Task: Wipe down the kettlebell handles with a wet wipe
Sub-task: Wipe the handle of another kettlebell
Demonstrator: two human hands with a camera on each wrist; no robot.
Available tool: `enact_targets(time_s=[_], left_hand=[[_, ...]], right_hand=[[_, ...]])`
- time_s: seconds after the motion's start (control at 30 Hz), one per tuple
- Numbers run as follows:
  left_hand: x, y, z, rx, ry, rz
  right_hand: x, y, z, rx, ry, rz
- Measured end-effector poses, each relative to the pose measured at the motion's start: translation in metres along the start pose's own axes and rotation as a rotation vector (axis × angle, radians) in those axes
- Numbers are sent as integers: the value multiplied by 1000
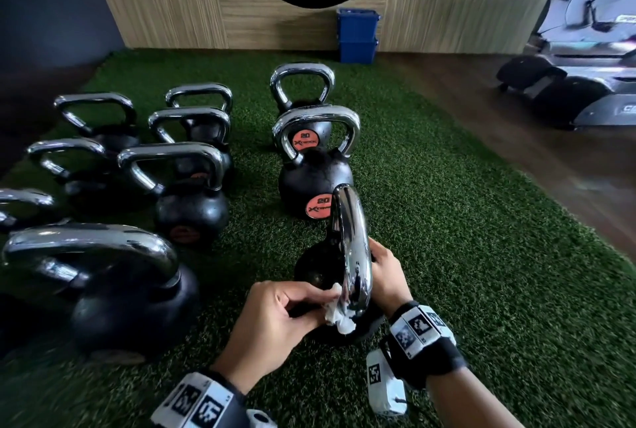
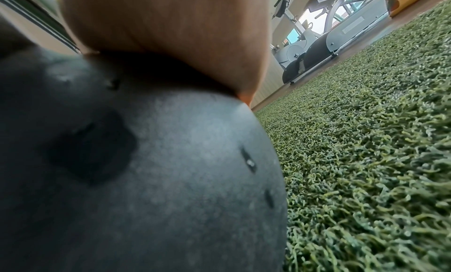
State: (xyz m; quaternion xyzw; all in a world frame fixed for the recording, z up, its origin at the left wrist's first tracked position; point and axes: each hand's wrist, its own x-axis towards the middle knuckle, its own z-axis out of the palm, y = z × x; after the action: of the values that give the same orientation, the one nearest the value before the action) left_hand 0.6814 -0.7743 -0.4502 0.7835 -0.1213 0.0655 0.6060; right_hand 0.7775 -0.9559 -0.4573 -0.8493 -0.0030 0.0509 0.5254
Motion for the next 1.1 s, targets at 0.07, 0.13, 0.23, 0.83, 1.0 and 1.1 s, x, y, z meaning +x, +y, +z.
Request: enact_targets(time_s=[0.07, 0.13, 0.23, 0.83, 1.0, 1.1], left_hand=[[-1, -4, 1, 61, 32, 16], [-1, -6, 0, 122, 37, 66], [3, -2, -6, 158, 10, 118], [34, 71, -29, -329, 111, 157], [37, 56, -28, -201, -50, 99], [35, 27, -22, 250, -137, -3]], right_hand=[[0, 2, 1, -22, 17, -1], [2, 2, 1, -55, -6, -11], [2, -8, -12, -238, -186, -3], [-76, -99, -57, 113, -70, -457], [-69, -89, -71, 174, -8, -416], [-62, -76, -81, 216, 41, -397]])
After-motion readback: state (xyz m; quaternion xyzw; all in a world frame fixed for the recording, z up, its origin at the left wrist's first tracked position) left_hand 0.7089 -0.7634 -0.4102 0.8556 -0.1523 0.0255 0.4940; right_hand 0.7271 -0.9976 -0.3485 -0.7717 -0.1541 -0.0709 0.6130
